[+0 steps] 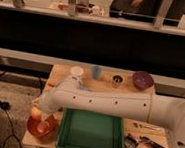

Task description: Place apple in red bowl

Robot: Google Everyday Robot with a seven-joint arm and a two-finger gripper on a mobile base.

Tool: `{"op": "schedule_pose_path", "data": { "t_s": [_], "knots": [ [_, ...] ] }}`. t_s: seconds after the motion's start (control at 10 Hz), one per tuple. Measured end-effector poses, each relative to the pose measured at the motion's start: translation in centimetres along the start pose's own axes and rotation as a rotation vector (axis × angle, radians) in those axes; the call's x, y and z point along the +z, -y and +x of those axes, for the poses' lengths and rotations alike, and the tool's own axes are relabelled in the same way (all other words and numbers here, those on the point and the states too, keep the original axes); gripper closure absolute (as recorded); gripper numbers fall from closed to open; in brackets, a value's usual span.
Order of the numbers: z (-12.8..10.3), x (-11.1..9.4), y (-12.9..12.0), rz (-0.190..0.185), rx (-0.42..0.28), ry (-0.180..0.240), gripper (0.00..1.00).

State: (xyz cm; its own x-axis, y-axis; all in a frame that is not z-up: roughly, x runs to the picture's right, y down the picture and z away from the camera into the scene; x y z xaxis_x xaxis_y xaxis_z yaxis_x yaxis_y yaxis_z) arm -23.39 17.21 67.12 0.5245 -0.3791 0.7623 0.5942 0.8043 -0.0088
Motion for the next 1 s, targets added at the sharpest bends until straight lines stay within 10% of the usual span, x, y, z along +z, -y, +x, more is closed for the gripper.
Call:
{"op": "schedule_pose_path", "data": {
  "t_s": [1.0],
  "knots": [
    [-2.4, -1.3, -0.9, -0.002, 0.015, -0.058, 1.0]
  ]
}}
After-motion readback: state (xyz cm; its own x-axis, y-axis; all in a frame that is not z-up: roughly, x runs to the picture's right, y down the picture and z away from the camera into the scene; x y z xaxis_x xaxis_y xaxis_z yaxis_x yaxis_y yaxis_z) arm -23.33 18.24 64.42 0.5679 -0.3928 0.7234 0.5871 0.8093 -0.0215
